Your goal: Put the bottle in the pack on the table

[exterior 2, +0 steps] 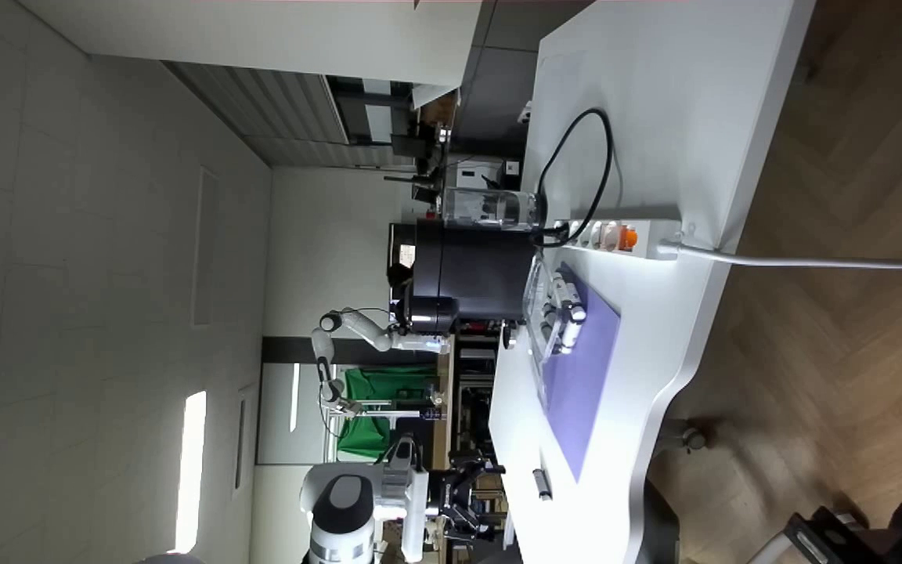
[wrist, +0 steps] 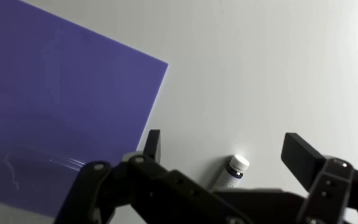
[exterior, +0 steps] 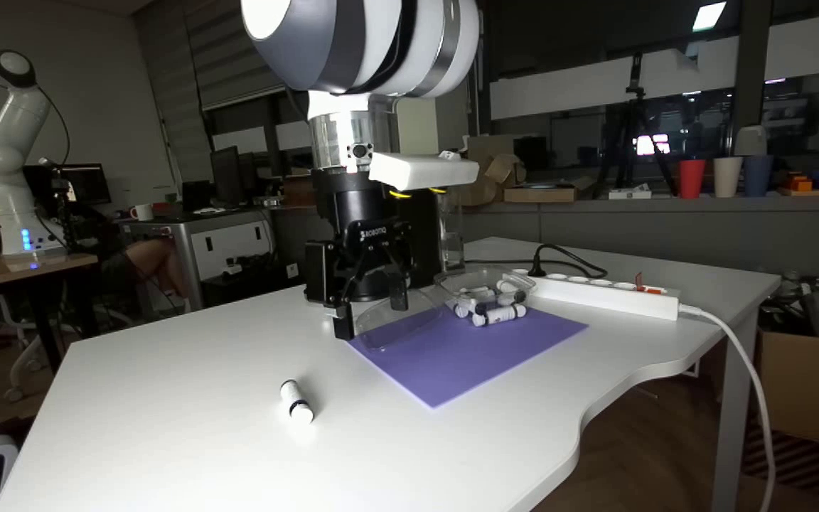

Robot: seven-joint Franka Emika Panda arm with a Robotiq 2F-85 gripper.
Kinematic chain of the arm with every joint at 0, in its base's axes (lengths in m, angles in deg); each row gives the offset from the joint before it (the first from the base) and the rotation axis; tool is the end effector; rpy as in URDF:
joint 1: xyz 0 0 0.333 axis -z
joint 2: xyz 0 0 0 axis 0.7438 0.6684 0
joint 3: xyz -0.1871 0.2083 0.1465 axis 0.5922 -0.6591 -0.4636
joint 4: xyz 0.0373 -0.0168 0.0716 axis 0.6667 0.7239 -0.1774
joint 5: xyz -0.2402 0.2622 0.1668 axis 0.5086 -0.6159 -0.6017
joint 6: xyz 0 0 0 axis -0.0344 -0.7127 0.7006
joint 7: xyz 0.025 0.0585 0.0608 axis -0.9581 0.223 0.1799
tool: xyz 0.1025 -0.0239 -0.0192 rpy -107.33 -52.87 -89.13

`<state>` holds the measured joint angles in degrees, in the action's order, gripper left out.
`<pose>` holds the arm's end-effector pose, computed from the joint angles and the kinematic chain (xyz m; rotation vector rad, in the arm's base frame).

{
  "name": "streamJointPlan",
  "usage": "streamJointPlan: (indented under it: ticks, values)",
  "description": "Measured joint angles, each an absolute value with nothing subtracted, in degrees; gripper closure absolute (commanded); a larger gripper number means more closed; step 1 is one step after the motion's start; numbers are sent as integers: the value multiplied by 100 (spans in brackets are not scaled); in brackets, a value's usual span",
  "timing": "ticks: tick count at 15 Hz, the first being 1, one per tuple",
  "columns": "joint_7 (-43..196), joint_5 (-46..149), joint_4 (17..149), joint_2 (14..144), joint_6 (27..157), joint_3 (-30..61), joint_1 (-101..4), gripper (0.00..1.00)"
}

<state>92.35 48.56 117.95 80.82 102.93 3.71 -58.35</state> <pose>0.5219 0.1718 0.2290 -3.0012 -0.7734 0.0040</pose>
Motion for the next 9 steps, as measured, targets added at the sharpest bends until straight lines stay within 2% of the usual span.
streamJointPlan:
  ticks: [9]
  values:
    - [7971,4153,9541,9898,9877,316,-5900,0]
